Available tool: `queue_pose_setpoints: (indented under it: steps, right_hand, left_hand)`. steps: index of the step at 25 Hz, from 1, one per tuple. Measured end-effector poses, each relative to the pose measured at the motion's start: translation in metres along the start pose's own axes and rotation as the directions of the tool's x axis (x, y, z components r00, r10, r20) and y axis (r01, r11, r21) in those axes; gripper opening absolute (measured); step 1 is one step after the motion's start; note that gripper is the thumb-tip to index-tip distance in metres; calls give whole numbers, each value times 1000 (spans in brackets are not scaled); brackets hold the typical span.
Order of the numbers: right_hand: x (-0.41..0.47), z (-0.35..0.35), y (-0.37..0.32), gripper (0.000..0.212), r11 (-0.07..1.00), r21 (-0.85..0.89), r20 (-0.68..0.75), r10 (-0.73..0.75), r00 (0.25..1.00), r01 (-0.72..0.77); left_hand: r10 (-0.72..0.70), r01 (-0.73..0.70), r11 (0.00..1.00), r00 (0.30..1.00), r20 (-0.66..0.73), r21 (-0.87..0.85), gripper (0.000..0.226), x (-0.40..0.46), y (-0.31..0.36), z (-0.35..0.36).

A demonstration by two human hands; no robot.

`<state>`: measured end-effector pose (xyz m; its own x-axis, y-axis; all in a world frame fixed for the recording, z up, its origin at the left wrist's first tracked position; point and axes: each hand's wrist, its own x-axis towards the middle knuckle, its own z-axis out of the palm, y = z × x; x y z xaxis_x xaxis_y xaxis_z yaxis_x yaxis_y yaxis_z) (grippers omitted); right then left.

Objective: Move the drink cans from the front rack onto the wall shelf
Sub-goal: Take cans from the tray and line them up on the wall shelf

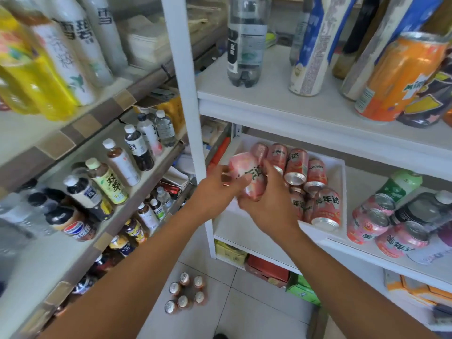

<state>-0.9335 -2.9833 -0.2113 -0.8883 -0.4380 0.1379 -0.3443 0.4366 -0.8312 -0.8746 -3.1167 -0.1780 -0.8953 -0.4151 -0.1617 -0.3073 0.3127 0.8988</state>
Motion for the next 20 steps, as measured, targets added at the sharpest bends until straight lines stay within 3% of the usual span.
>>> queue_pose_setpoints:
  steps: [2,4,7,9,14,16,18,20]
  right_hand:
    - [-13,18,-33,90,986,64,46,-158,986,155]
    - [-22,33,-62,82,946,196,122,-284,951,257]
    - [-27,54,-111,67,876,437,291,-351,890,202]
    - [-32,77,-150,62,854,498,451,-402,797,149]
    - [-72,153,-248,62,819,557,631,-526,571,139]
    - [-97,183,-283,63,792,600,642,-560,524,111]
    - [-125,210,-313,64,770,628,622,-585,520,115]
    - [-158,234,-340,62,749,654,624,-614,483,106]
  left_hand:
    - [13,-39,968,994,-104,-249,35,-16,1,-23]
    - [31,-125,921,967,-252,-368,27,-40,-5,-57]
    - [44,-215,858,935,-351,-466,40,-83,-21,-115]
    - [45,-263,823,914,-404,-503,52,-117,-34,-157]
    - [58,-329,835,850,-524,-441,59,-220,-53,-250]
    - [76,-325,872,828,-555,-367,66,-267,-65,-280]
    - [54,-238,940,810,-584,-243,78,-314,-77,-302]
    - [24,-154,977,769,-638,-148,75,-357,-89,-320]
